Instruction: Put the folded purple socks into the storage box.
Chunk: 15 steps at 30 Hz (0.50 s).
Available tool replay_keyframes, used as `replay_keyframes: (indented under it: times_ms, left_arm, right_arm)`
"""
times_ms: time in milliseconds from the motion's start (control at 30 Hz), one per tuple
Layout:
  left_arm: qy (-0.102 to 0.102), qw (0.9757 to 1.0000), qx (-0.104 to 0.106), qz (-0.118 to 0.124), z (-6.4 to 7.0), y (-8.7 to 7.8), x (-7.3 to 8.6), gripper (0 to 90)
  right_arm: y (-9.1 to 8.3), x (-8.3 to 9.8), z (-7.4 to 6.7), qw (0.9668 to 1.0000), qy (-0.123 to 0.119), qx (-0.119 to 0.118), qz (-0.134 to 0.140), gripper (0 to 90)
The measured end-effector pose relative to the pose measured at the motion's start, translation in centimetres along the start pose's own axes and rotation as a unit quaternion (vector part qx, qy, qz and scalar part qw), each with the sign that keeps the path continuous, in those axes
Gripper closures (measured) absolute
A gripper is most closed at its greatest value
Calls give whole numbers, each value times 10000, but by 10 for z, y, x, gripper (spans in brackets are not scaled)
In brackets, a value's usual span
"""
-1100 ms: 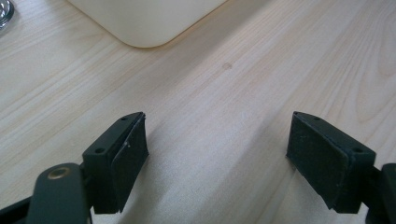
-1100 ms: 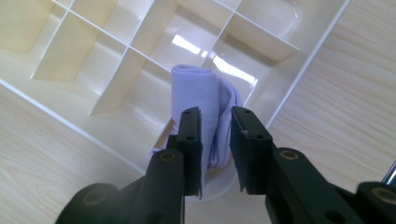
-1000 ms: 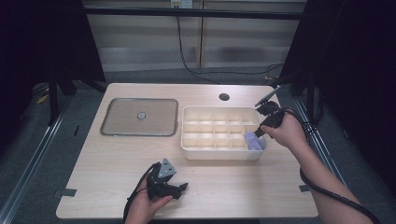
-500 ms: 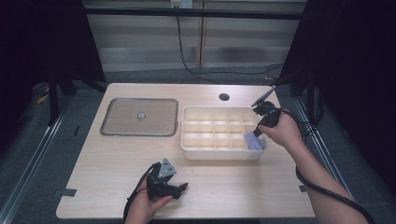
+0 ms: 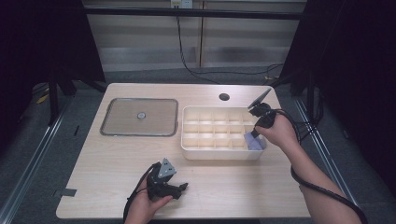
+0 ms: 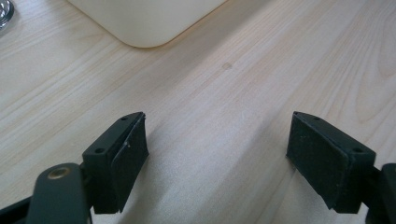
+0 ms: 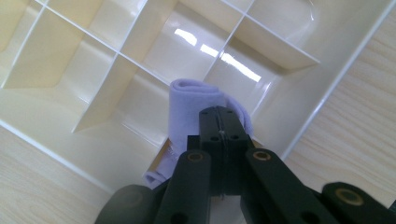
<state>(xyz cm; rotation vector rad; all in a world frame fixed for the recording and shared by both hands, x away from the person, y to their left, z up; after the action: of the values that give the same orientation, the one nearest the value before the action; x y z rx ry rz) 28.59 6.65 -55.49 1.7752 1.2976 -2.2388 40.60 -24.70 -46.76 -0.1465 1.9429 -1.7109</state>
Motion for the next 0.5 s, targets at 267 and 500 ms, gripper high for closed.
replay_keyframes:
  times_ms: [267, 500]
  left_arm:
    - [-32, 10000, 11, 3, 1, 0, 0, 197]
    - [-37, 10000, 11, -3, 1, 0, 0, 197]
  right_arm:
    - [7, 6, 1, 10000, 20, -3, -76, 900]
    - [11, 17, 6, 9999, 80, -27, -144, 900]
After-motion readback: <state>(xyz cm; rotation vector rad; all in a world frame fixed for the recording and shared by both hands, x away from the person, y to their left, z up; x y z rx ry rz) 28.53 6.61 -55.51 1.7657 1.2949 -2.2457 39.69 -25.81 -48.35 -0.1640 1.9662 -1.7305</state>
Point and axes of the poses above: each handheld gripper's, and its own axes: y roughly forward along the jaws, x roughly out of its underside, z roughly to its right, the point moved 7 cm from there along y, roughly forward along the jaws, and after that the axes turned 7 degrees about z, right-handed, at the moved point
